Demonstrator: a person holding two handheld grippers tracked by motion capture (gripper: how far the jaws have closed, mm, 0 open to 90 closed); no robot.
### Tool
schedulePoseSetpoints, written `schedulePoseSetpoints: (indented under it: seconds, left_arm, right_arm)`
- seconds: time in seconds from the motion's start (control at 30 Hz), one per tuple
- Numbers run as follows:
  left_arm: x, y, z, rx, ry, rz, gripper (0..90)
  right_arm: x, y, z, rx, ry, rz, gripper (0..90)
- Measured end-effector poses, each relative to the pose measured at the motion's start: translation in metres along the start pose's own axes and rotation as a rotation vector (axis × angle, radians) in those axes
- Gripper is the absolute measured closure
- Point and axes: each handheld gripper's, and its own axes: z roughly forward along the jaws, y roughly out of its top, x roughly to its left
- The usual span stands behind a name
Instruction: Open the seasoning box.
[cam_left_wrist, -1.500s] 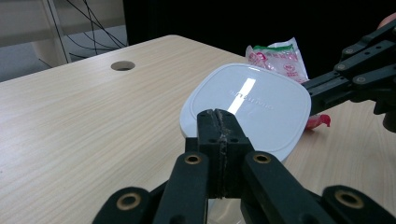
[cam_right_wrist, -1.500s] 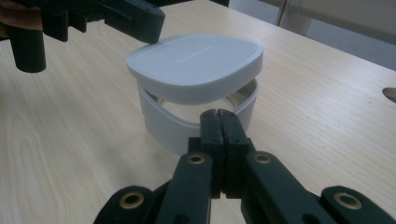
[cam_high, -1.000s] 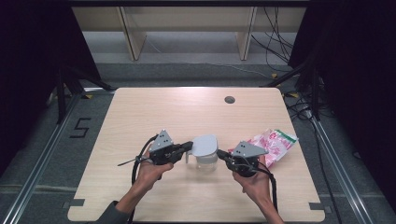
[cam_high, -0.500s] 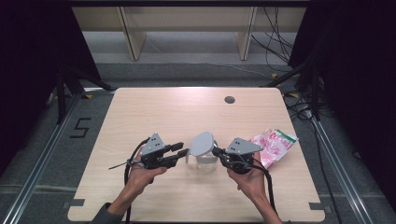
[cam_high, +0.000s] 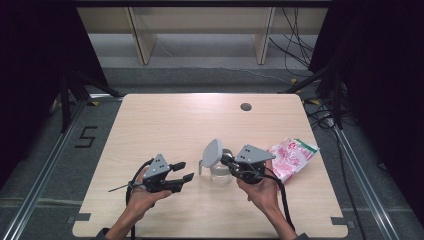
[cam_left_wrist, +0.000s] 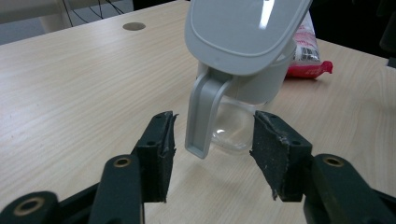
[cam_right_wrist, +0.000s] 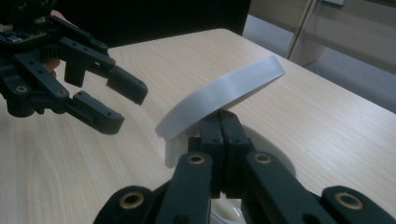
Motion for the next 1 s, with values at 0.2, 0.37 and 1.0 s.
schedulePoseSetpoints:
  seconds: [0.2,0.37,1.0]
  left_arm:
    - [-0.005,-0.004,0.000,0.011,0.005,0.006,45.6]
    - [-0.006,-0.006,0.001,0.011,-0.003,0.011,45.3]
    - [-0.006,-0.011,0.001,0.003,0.009,-0.034,39.2]
  right_arm:
    - [0.006,0.005,0.004,0.000,0.011,0.018,90.0]
    - [0.009,0.007,0.008,0.002,0.026,-0.011,90.0]
    - [-0.003,-0.008,-0.014,0.003,-0.013,0.018,81.6]
